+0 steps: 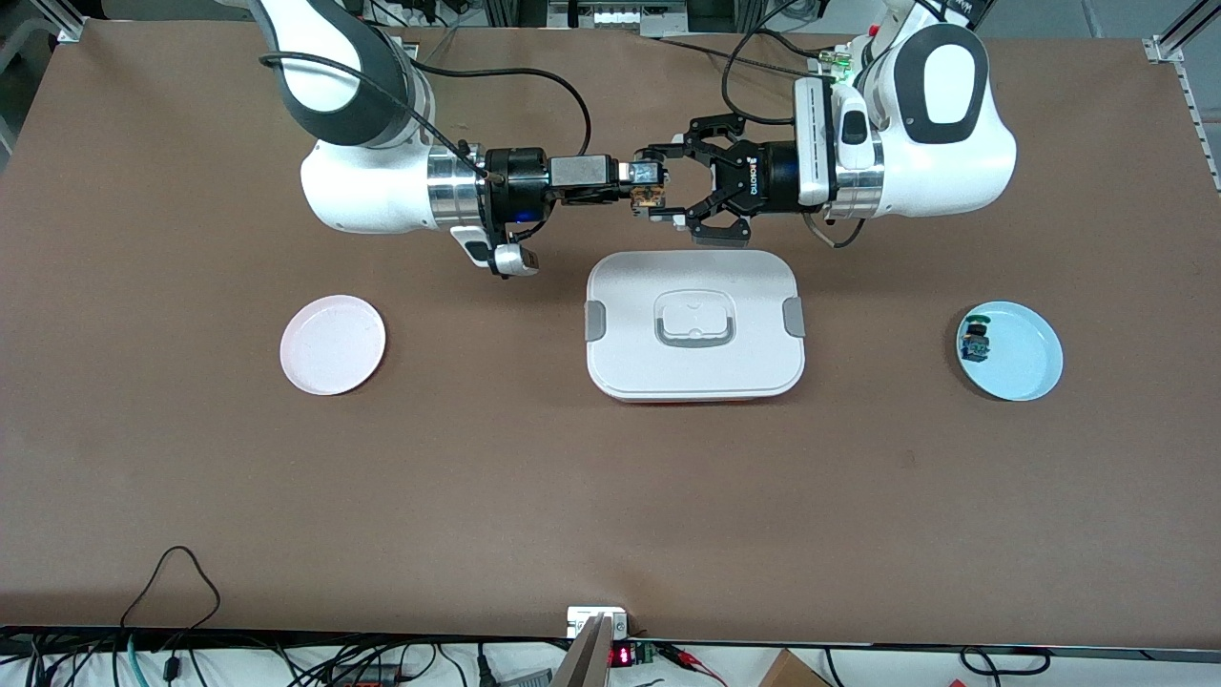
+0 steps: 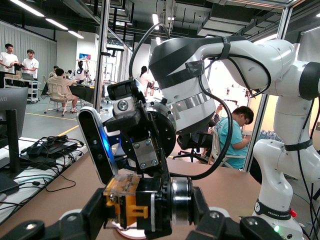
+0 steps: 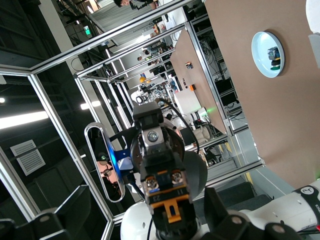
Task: Transfer orange switch to right arm and place
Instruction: 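Close the right gripper on the orange switch held by the left gripper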
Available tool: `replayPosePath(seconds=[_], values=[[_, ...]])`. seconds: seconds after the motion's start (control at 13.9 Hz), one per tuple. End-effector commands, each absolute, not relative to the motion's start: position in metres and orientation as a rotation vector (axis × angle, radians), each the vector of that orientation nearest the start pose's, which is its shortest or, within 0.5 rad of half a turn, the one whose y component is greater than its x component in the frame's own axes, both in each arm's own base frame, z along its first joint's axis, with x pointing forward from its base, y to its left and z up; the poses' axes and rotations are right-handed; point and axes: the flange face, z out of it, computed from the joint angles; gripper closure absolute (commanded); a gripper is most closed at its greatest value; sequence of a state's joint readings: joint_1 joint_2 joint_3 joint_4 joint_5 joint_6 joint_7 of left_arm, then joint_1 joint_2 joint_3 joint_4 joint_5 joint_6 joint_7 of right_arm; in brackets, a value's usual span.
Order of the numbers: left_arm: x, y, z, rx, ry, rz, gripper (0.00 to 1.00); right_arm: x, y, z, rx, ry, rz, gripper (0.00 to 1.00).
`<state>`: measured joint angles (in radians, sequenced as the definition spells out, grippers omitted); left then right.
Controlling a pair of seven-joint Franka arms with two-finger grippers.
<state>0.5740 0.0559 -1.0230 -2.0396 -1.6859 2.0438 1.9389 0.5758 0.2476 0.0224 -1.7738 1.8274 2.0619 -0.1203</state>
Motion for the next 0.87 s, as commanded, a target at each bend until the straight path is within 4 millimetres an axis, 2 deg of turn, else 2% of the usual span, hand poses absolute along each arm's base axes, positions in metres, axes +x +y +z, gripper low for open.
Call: replayPosePath(seconds=[0.0, 0.36, 0.58, 0.65, 0.79], values=[[0.502, -0.295, 0.490, 1.349, -1.130, 1.098, 0.99, 0.515, 0.414, 0.481, -1.540, 0.254, 0.327, 0.00], [0.502, -0.294, 0.490, 1.349, -1.129, 1.098, 0.99, 0.510, 0.413, 0.475, -1.549, 0.237, 0.320, 0.19], [0.502, -0.294, 0.489, 1.348, -1.127, 1.097, 0.99, 0.504, 0.412, 0.466, -1.562, 0.217, 0.302, 0.23], [0.502, -0.294, 0.489, 1.348, -1.127, 1.097, 0.99, 0.503, 0.412, 0.468, -1.561, 0.207, 0.292, 0.31], [0.503, -0.294, 0.490, 1.347, -1.126, 1.098, 0.99, 0.502, 0.411, 0.471, -1.559, 0.195, 0.281, 0.67]])
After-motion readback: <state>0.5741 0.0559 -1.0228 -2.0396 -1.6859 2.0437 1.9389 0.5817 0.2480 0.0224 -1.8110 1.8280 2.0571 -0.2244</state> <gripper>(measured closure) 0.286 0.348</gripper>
